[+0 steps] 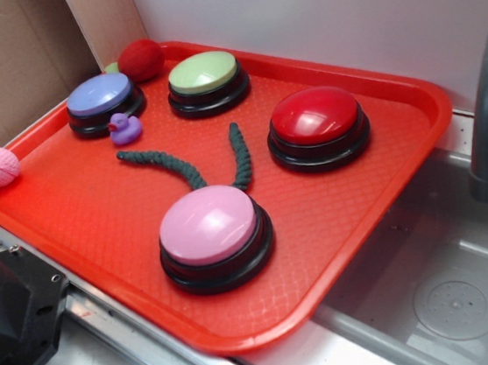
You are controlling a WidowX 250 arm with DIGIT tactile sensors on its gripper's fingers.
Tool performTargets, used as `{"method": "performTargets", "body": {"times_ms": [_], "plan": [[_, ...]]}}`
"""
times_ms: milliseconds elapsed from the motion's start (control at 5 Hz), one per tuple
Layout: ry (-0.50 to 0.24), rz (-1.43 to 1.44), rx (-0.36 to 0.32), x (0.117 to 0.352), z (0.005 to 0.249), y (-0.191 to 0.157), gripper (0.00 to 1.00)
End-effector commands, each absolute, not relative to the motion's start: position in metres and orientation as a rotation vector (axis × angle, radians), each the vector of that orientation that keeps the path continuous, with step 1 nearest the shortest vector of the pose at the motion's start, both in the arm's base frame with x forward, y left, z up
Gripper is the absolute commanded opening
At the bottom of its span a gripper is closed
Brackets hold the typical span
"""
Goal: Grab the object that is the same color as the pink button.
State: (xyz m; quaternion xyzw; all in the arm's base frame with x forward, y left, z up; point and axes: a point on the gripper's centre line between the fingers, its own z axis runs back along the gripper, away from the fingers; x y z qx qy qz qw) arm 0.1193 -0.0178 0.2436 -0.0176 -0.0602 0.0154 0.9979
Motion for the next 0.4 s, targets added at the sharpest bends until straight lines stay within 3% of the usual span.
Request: {"method": "performTargets", "body": {"times_ms": [0,200], "plan": [[-0.12,0.031,-0.035,0.119,0.244,-0.018,1.0],[-0.058,0.077,0.046,0.149,0.206,0.024,1.0]]}}
